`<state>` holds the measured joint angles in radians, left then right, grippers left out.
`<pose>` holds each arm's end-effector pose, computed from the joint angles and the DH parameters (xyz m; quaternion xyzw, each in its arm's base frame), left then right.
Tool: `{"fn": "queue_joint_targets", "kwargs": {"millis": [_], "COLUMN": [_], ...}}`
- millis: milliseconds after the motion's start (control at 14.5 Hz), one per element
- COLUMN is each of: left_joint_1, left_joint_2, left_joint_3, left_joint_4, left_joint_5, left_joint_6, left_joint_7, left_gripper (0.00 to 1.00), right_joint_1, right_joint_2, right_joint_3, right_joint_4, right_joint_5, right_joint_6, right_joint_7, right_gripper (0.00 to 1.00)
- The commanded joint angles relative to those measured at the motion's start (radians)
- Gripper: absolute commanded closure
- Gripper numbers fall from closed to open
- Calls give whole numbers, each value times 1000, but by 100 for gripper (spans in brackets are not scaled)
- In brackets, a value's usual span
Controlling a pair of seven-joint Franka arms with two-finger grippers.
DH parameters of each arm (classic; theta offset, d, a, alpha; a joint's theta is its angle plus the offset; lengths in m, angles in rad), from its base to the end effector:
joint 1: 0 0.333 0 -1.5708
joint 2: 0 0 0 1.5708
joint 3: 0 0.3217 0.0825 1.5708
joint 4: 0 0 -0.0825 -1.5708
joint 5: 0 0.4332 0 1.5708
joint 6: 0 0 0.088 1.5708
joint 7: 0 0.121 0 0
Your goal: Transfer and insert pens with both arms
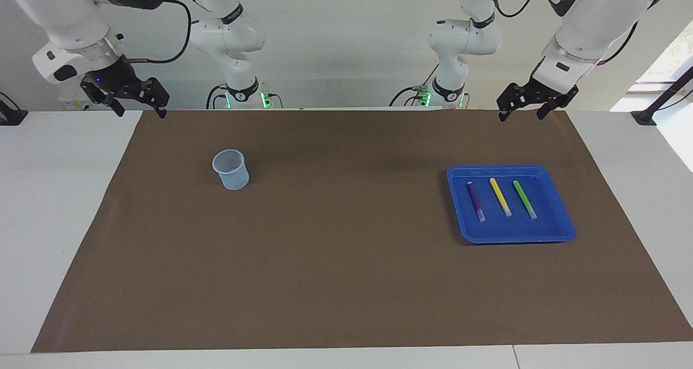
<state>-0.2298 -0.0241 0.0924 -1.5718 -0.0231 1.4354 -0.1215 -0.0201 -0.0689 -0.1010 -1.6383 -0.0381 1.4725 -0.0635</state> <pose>0.5740 -0.0818 0.6190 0.9983 -0.0089 -0.0573 0.0053 0.5642 -0.0754 0.6136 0.9983 -0.0294 -0.0498 0.0110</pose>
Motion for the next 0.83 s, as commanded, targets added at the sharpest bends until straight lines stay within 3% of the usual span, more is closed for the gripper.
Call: {"fn": "queue_joint_targets", "kwargs": {"millis": [0,757], "left_joint_1": [-13,0], "left_joint_2": [3,-3], "left_joint_3": [7,7], "left_joint_4": [15,0], "left_joint_5": [14,9], "left_joint_6": [-12,-6], "left_joint_7": [-7,-3], "left_gripper": [0,0], "right_joint_1": [-9,-9], "right_joint_2": [-8,-8], "right_joint_3": [3,3], "right_joint_4": [-9,-9], "right_joint_5": [20,20], "right_joint_6": [8,8], "right_joint_7": [-25,-25], "right_gripper": [0,0]}}
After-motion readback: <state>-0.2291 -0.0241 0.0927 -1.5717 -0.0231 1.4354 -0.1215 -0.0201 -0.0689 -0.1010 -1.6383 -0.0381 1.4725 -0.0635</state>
